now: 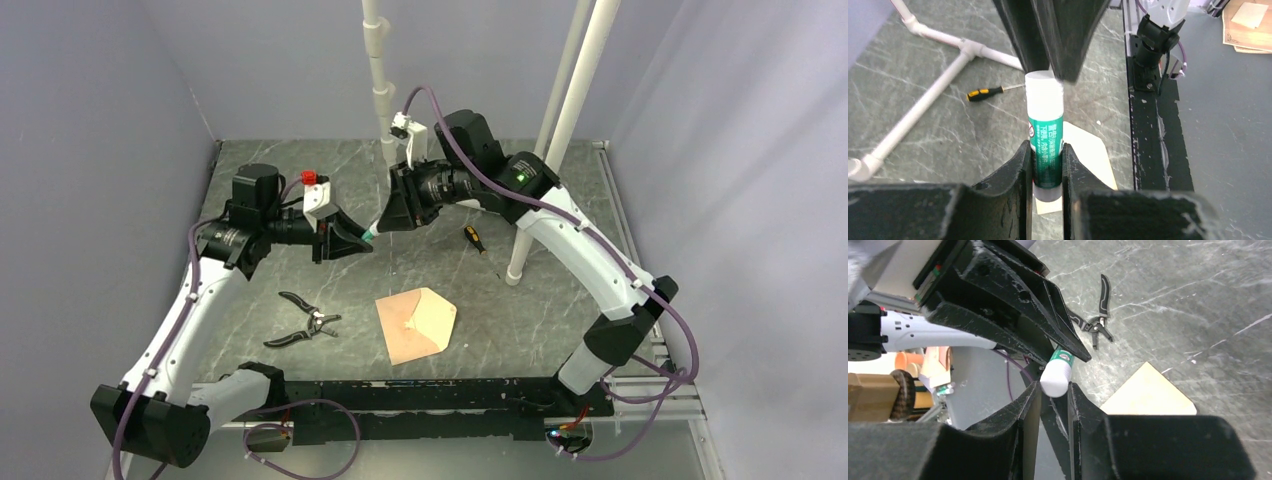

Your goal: Place the letter into the envelope and seal it

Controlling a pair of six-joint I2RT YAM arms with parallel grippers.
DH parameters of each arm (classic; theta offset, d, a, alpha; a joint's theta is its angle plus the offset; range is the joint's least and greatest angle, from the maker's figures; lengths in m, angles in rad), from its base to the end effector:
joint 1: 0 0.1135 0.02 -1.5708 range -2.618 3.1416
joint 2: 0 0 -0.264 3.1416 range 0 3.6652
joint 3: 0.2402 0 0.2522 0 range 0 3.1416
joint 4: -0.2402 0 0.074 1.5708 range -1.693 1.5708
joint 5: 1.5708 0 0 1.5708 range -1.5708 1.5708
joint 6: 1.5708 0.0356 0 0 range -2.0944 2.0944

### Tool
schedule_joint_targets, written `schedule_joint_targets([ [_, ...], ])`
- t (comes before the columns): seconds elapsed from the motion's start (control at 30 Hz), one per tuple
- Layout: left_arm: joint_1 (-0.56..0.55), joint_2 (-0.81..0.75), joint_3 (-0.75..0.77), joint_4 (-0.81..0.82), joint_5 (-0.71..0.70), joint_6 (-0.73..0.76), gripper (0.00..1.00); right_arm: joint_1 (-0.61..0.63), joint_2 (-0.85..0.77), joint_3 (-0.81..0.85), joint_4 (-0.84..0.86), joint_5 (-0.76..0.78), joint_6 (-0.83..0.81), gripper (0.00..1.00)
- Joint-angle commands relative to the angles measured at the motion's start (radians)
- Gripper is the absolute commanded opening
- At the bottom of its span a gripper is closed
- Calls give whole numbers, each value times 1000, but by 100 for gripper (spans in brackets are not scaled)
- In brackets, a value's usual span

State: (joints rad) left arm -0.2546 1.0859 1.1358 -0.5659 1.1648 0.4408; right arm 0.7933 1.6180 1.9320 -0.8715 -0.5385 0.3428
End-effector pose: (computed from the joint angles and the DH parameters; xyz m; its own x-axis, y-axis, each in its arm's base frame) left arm 0.2000 -0.0859 0.3758 -0.0595 0.1896 -0.9801 0.9931 0.1106 -0.0388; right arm 0.2224 0.2520 0.4546 -0.6578 -0.2569 -0.7080 -0.7390 0.4018 0.5408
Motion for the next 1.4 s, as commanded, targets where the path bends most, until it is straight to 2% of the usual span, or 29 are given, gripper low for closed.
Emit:
schedule_joint_targets([
  [0.0, 7, 1, -63, -176, 11, 7, 3, -40, -77, 100, 104, 45, -116, 0],
  [0.17, 6, -22, -56, -148, 1, -13, 3, -19, -90, 46, 145, 61, -102, 0],
  [0.27, 6, -28, -39, -119, -25, -24, 2, -3, -81, 17, 128, 134, -68, 0],
  [0.3, 6, -30, -34, -106, -36, -27, 3, 2, -74, 12, 116, 148, -54, 7],
  [0.33, 6, -31, -29, -96, -45, -26, 2, 10, -66, 3, 108, 159, -38, 23],
  [0.4, 6, -29, -17, -84, -55, -20, 2, 24, -53, -13, 94, 167, -8, 47],
  [0.47, 6, -17, 0, -99, -53, -4, 2, 39, -30, -15, 75, 145, 14, 57],
  [0.57, 7, 1, 22, -124, -52, 24, 2, 53, 5, -1, 34, 142, 24, 62],
  [0.73, 6, -7, 15, -89, -36, 6, 2, 62, 24, -10, 26, 98, 28, 61],
  [1.0, 6, -14, 14, -93, -30, 19, 2, 64, 44, -2, 28, 34, 51, 31],
  [1.07, 6, -14, 15, -95, -32, 22, 2, 65, 53, 6, 23, 13, 53, 31],
  [1.23, 6, -17, 18, -93, -35, 21, 2, 64, 69, 13, 7, 15, 50, 41],
  [1.33, 6, -17, 21, -98, -31, 22, 2, 64, 74, 11, 17, 11, 48, 41],
  [1.37, 6, -18, 20, -94, -31, 20, 2, 64, 78, 15, 23, 10, 47, 38],
])
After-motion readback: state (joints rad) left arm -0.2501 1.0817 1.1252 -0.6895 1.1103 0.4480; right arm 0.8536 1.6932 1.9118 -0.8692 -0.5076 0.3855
